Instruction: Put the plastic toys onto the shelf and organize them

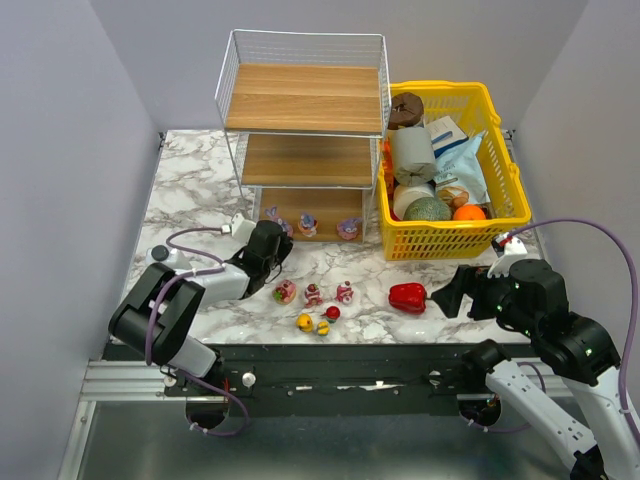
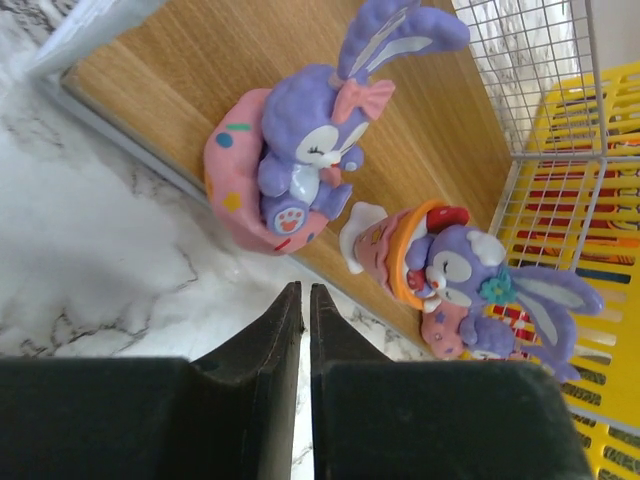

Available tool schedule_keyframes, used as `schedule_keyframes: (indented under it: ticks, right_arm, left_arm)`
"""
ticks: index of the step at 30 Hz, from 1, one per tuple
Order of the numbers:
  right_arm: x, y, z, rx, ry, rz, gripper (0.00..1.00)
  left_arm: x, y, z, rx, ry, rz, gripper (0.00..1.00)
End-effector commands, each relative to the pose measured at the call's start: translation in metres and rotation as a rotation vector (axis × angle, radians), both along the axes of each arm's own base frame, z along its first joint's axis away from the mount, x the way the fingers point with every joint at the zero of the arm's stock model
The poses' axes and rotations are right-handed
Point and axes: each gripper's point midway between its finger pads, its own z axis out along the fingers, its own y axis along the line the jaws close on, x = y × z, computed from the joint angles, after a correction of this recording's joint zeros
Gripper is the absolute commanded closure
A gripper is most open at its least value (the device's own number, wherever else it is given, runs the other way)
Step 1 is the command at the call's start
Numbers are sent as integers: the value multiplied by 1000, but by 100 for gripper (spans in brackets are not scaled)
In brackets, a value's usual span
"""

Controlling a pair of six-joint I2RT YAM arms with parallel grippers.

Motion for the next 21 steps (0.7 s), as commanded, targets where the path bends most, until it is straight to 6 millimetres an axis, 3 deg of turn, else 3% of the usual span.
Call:
schedule_keyframes:
  ticks: [1,21]
  right_arm:
    - [4,2,0,-2,-12,4,1]
    - [4,1,-2,-5,-9,-3,1]
  left_arm:
    - [13,0,3,-8,-12,58,85]
    - [13,11,-10,22,31,118,85]
